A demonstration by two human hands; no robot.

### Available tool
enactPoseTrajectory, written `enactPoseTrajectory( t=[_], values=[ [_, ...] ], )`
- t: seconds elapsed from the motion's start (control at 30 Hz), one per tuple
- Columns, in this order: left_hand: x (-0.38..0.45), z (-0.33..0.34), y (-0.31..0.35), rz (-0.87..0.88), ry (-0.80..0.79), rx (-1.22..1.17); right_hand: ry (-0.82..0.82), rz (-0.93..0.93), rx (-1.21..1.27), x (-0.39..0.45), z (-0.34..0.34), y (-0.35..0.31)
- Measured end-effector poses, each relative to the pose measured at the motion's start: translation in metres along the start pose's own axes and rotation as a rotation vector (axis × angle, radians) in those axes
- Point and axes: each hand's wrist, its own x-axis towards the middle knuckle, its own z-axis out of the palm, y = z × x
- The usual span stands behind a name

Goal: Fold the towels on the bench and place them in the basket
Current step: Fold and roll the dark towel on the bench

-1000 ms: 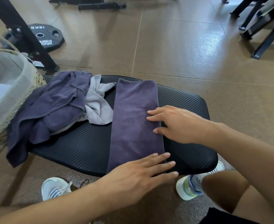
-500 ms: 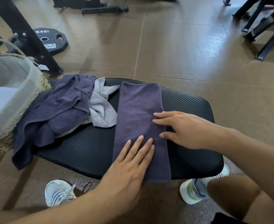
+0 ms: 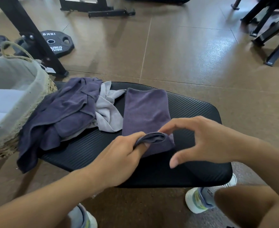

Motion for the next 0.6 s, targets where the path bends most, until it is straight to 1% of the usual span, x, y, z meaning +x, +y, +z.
enactPoseTrajectory(
  t=[0.07, 0.13, 0.23, 0.33, 0.4, 0.47, 0.53, 0.6],
  values=[
    [0.004, -0.001, 0.002, -0.043, -0.058, -0.109, 0.042, -0.020, -0.043, 0.003, 0.007, 0.001],
    [0.005, -0.001, 0.005, -0.114, -0.154, -0.256, 0.070, -0.026, -0.005, 0.008, 0.012, 0.008],
    [0.004, -0.009, 0.009, -0.284, -0.301, -0.549, -0.040, 0.046, 0.109, 0.011, 0.012, 0.014],
    [0.005, -0.026, 0.010, -0.314, -0.425, -0.639, -0.120, 0.121, 0.290, 0.012, 0.012, 0.015],
    [0.006, -0.037, 0.007, -0.298, -0.439, -0.718, -0.137, 0.181, 0.453, 0.013, 0.012, 0.017],
    [0.009, -0.042, 0.002, -0.334, -0.401, -0.841, -0.136, 0.240, 0.570, 0.014, 0.009, 0.016],
    [0.012, -0.041, -0.003, -0.386, -0.383, -0.903, -0.093, 0.310, 0.609, 0.014, 0.008, 0.016],
    [0.015, -0.037, -0.006, -0.376, -0.372, -0.879, -0.030, 0.387, 0.604, 0.016, 0.007, 0.020]
  ],
)
